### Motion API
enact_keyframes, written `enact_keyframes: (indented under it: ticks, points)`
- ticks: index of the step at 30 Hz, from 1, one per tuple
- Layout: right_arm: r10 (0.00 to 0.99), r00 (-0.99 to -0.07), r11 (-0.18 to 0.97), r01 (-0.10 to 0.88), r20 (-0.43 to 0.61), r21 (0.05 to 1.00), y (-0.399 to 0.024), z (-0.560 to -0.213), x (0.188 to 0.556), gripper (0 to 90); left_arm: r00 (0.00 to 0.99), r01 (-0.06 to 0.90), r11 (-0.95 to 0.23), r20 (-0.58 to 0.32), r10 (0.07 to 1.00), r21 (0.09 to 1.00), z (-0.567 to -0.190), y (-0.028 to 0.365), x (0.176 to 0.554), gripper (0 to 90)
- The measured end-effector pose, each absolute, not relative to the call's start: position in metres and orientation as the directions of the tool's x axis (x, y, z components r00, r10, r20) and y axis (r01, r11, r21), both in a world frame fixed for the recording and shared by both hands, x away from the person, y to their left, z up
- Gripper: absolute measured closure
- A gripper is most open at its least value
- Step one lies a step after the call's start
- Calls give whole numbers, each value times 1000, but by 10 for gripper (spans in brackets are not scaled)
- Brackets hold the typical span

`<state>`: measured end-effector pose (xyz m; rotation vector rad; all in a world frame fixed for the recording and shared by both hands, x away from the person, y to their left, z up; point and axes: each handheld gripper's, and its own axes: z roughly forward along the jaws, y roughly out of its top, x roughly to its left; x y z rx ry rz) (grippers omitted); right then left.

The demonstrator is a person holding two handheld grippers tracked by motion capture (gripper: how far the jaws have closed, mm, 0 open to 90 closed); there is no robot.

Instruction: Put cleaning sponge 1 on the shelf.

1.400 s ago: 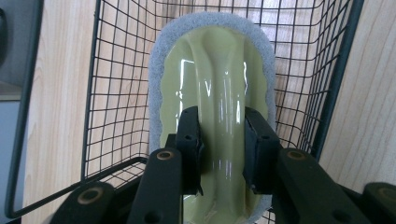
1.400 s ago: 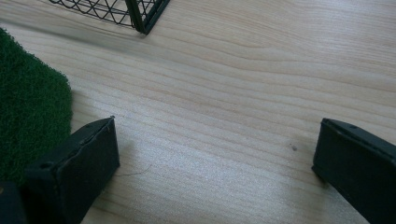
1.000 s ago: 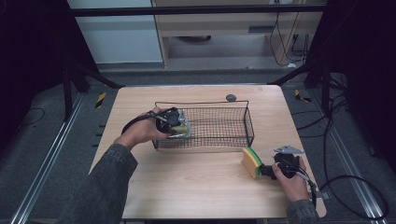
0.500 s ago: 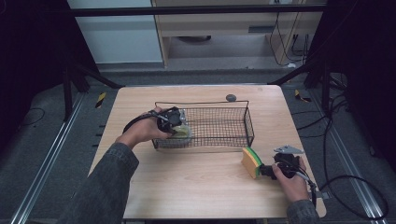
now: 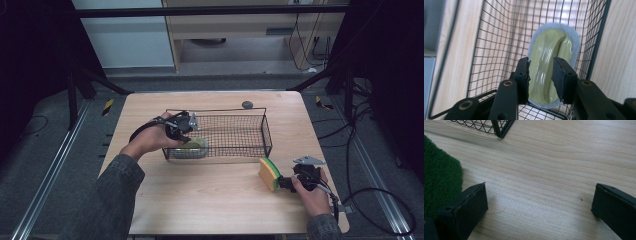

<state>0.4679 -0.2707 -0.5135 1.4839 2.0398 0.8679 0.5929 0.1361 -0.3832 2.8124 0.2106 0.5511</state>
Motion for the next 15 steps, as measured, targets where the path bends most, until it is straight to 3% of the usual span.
enact_keyframes:
  ticks: [15]
  points:
    - [953,-304,212,656,-4,724,-271,-513,468,5,860,135,-903,404,312,408,-360,144,572,529]
